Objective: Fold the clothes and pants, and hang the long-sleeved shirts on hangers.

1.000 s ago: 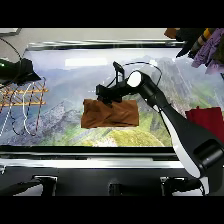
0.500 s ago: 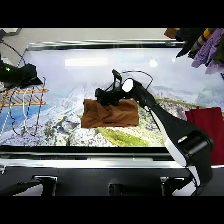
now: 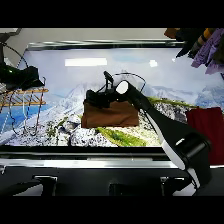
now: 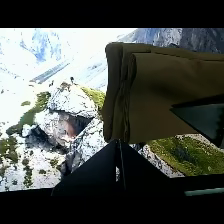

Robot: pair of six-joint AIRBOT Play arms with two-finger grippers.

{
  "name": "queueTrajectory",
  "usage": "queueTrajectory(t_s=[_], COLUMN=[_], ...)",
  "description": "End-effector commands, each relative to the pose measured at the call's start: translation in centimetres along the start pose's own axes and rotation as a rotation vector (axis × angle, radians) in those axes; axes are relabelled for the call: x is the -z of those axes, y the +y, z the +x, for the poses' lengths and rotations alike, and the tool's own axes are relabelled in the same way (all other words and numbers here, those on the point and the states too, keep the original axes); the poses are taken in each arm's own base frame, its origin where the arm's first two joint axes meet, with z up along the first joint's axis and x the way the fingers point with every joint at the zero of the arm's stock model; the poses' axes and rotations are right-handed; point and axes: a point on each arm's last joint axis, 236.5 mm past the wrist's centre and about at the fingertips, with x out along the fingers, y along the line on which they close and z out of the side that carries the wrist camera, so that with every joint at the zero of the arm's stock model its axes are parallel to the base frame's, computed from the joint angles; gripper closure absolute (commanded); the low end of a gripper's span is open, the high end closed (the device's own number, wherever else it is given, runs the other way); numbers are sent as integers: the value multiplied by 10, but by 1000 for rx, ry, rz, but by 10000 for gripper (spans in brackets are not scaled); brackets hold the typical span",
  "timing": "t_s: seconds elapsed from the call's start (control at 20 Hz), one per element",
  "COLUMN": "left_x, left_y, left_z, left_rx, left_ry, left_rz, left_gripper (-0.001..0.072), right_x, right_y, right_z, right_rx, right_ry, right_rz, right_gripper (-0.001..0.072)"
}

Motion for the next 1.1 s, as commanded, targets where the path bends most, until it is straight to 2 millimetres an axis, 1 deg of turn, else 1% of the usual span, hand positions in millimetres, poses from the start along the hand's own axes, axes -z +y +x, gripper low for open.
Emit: queueTrajectory(t_s=[0.0, 0.05, 0.1, 0.15, 0.2, 0.25, 0.3, 0.35, 0.4, 0.45, 0.5, 0.55, 0.6, 0.7, 0.75, 0.9, 1.05], left_x=[0, 0, 0, 0, 0, 0, 0, 0, 0, 0, 0, 0, 0, 0, 0, -1, -2], left_y=[0, 0, 0, 0, 0, 0, 0, 0, 1, 1, 1, 0, 1, 1, 1, 0, 0], left_z=[0, 0, 0, 0, 0, 0, 0, 0, 0, 0, 0, 0, 0, 0, 0, 0, 0], left_rx=[0, 0, 0, 0, 0, -1, -1, -1, -1, -1, -1, -1, -1, -1, -1, 0, 1], left_ry=[0, 0, 0, 0, 0, 0, 0, 0, 0, 0, 0, 0, 0, 0, 0, -5, -8], left_rz=[-1, -1, -1, -1, -1, -1, -1, -1, -1, 0, 10, 24, 26, 25, 25, 25, 25], left_gripper=[693, 694, 694, 694, 693, 694, 693, 693, 694, 694, 694, 694, 694, 694, 694, 693, 694], right_x=[-12, -24, -36, -49, -60, -70, -77, -83, -85, -83, -79, -71, -63, -43, -32, -13, -10], right_y=[18, 15, 5, -13, -36, -66, -94, -125, -151, -178, -201, -220, -235, -257, -265, -276, -272], right_z=[-29, -49, -71, -100, -128, -159, -186, -213, -233, -249, -258, -260, -257, -238, -224, -185, -155], right_rx=[-41, -37, -18, 23, 76, 137, 187, 224, 242, 250, 246, 229, 209, 197, 188, 164, 133], right_ry=[-33, -56, -73, -88, -101, -114, -118, -126, -134, -138, -135, -123, -108, -54, -21, 52, 74], right_rz=[-27, -26, -33, -42, -46, -44, -28, 2, 39, 85, 136, 180, 211, 237, 249, 259, 252], right_gripper=[331, 328, 306, 296, 296, 296, 294, 275, 260, 260, 249, 243, 245, 245, 244, 245, 245])
